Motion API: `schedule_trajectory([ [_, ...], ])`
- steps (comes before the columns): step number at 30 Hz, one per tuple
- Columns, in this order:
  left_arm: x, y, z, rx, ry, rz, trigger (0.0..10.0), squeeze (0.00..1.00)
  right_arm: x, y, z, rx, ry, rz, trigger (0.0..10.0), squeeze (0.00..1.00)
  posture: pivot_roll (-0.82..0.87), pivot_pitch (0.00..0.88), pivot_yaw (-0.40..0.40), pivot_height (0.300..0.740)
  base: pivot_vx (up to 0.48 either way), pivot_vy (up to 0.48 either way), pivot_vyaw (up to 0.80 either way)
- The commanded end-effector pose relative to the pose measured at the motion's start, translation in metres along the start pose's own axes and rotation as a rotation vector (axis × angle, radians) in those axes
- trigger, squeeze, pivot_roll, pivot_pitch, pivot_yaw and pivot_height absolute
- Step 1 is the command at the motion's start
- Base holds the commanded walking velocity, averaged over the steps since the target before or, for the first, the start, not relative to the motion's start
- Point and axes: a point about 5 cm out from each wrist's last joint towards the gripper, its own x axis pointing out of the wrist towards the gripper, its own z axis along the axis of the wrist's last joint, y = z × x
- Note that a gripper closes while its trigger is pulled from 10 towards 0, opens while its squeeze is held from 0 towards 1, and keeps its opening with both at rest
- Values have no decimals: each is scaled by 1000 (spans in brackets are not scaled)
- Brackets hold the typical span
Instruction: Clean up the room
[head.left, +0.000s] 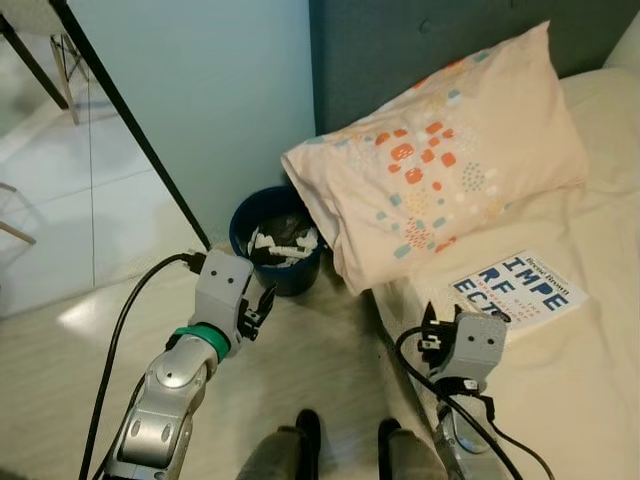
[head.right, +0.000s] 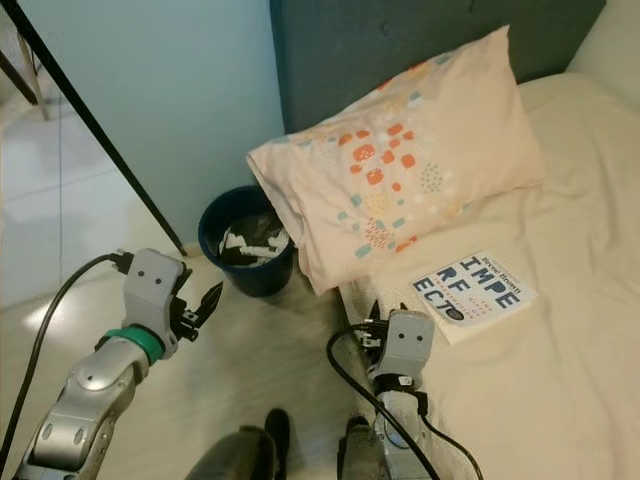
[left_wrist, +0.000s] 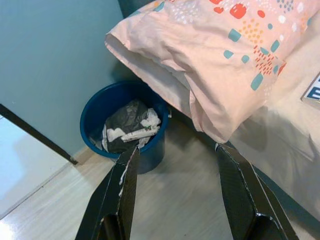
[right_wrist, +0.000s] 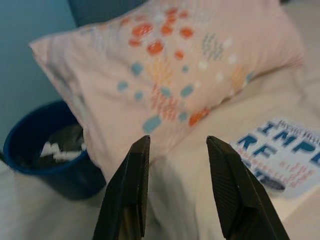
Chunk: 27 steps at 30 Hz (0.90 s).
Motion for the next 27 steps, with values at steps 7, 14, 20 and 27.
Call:
schedule_trajectory([
  [7,5,-2,-16,-16,41,16,10000,0,1,-2,2,-58,20,10,10000,0,-148,76,144,725,0,0,0],
  [14,17,-6,-31,-33,57,88,10000,0,28,-2,34,-255,-163,105,10000,0,-153,51,96,725,0,0,0],
  [20,18,-6,-47,27,80,113,10000,0,47,-3,56,-249,-215,139,10000,0,-156,38,41,725,0,0,0],
  [27,20,8,-45,23,48,180,10000,0,53,3,49,-149,-132,165,10000,0,-149,33,22,725,0,0,0],
])
